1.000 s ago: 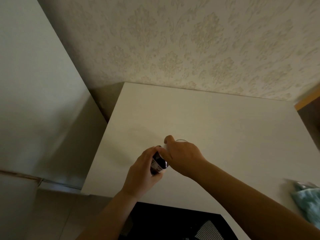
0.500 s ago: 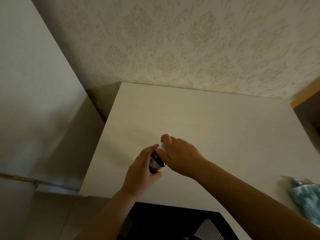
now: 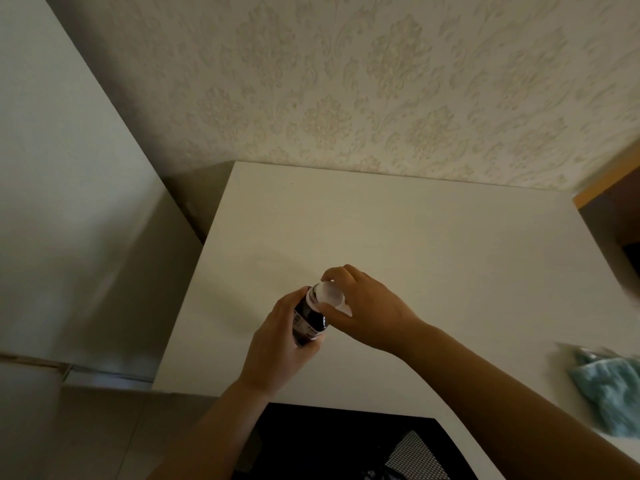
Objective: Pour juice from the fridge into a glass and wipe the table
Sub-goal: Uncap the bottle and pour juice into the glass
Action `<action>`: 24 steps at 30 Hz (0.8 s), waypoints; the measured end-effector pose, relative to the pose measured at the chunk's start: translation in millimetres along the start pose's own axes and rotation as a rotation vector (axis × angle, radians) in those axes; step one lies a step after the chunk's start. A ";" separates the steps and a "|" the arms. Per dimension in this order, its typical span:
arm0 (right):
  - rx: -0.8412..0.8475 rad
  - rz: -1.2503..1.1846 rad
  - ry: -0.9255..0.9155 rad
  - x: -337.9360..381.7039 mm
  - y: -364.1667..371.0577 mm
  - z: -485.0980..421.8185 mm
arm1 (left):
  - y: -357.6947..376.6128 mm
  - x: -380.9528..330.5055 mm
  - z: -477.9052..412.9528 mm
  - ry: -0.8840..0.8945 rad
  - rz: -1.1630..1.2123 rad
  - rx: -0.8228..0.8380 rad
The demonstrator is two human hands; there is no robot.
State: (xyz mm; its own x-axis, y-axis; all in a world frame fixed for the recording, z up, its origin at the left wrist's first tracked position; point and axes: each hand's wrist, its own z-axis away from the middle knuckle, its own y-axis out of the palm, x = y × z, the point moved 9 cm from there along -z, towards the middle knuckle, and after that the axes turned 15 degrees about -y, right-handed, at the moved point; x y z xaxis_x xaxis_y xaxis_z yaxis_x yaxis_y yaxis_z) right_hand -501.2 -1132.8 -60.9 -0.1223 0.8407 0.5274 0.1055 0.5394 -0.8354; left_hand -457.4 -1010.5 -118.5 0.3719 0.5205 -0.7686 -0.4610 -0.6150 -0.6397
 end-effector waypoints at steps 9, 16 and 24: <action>-0.173 -0.087 0.242 -53.2 -27.4 40.5 | -1.1 9.7 -6.7 -0.063 0.021 -0.014; -0.207 -0.155 0.448 -99.7 -17.4 88.4 | -0.4 9.8 -15.4 -0.079 -0.032 -0.018; -0.278 -0.321 0.582 -144.8 18.2 116.6 | 6.7 8.3 -25.9 -0.085 -0.046 0.023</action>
State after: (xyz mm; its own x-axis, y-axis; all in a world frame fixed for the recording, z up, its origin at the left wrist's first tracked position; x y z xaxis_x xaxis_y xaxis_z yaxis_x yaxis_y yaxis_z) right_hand -596.7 -1250.2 -170.6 0.3482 0.4853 0.8020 0.4090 0.6911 -0.5958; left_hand -436.5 -1025.6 -129.4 0.3239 0.5965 -0.7344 -0.4640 -0.5763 -0.6728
